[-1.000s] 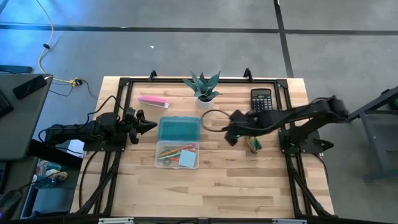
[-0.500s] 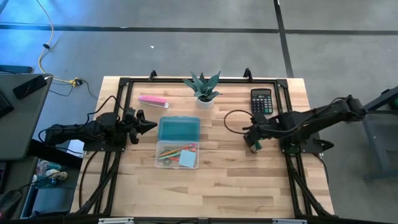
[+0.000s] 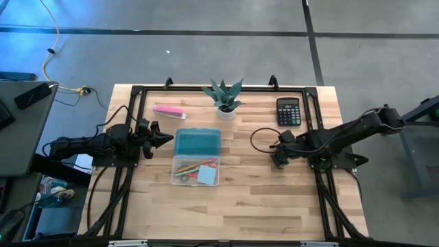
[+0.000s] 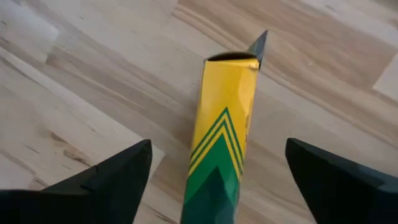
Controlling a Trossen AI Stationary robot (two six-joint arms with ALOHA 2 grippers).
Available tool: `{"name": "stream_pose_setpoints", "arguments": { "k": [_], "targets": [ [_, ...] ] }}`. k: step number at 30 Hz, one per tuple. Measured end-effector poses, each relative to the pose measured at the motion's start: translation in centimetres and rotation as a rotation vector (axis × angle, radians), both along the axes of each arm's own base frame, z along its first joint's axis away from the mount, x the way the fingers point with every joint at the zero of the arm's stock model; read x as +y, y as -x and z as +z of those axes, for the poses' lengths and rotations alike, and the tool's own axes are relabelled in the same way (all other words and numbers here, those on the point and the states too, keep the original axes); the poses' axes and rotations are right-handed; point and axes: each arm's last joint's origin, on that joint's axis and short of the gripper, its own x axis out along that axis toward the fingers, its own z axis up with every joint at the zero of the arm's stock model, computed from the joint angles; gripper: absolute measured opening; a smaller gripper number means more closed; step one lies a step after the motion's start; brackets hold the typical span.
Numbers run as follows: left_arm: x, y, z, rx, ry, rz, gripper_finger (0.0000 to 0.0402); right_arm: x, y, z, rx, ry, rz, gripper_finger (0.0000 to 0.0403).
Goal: Pack school essentials
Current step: Put the yellow crayon box into the blue supply box
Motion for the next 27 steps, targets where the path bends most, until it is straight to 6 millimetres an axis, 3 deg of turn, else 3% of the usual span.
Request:
{"name": "stream_pose_setpoints", "arguments": {
  "k": [19, 27],
  "targets": [
    [0.0, 0.0, 0.0, 0.000, 0.000, 0.000, 0.0003, 0.2, -0.9, -1.7, -0.009, -0.062, -0.057, 0.0108],
    [0.0, 0.0, 0.0, 0.000, 0.000, 0.000, 0.0003, 0.3, -1.2, -1.6, -0.044, -0.091, -0.095, 0.0058]
  ]
}}
